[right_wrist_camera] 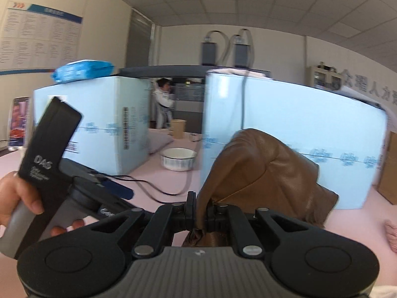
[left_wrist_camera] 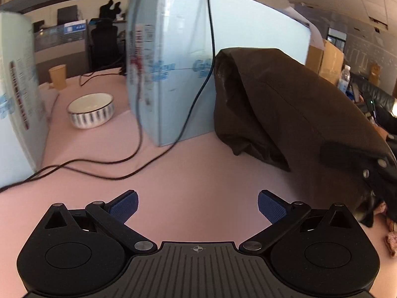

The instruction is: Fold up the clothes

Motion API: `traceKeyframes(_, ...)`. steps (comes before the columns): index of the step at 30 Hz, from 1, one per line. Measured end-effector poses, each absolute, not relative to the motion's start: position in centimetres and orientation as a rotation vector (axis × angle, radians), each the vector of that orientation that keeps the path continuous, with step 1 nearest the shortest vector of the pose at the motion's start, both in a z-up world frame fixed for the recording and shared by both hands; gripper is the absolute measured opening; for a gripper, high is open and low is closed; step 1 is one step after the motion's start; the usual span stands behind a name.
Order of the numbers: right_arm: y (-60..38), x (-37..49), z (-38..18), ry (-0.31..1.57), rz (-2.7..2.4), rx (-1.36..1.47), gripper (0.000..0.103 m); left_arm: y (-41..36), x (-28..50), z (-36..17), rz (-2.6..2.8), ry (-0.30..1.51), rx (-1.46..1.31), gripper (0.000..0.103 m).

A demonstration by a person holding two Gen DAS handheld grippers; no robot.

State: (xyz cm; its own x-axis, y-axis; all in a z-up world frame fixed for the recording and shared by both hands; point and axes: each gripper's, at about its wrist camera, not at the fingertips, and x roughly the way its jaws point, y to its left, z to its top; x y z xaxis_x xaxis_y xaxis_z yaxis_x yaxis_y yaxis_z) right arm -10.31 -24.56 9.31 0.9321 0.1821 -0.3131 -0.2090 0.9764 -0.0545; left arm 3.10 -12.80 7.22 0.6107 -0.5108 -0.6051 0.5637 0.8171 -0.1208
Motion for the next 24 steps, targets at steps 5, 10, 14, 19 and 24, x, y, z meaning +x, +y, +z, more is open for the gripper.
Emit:
traceKeyframes(5, -18.0, -10.7, 9.1, 0.282, 0.384, -0.057, 0.005, -4.6, 2.0, 7.2, -0.557, 0.677, 0.085, 0.103)
traceKeyframes(10, -13.0, -12.5, 7.1, 0.353, 0.577, -0.1, 0.005, 5.8, -0.5, 6.8, -0.429, 0.75, 0.017, 0.103)
traceKeyframes(14, -8.7, -14.4, 4.4, 0.454, 0.737, -0.189, 0.005, 10.3, -1.9, 6.7, -0.452, 0.794, -0.058, 0.103)
traceKeyframes(19, -6.3, -16.1, 3.7, 0.47, 0.856, -0.214, 0.009, 7.7, -1.8, 5.0, -0.675, 0.956, -0.05, 0.103)
traceKeyframes(24, -10.3, -17.7, 4.0, 0.491, 0.849, -0.145, 0.057, 5.9, -1.4, 2.8, -0.717, 1.047, -0.119, 0.103)
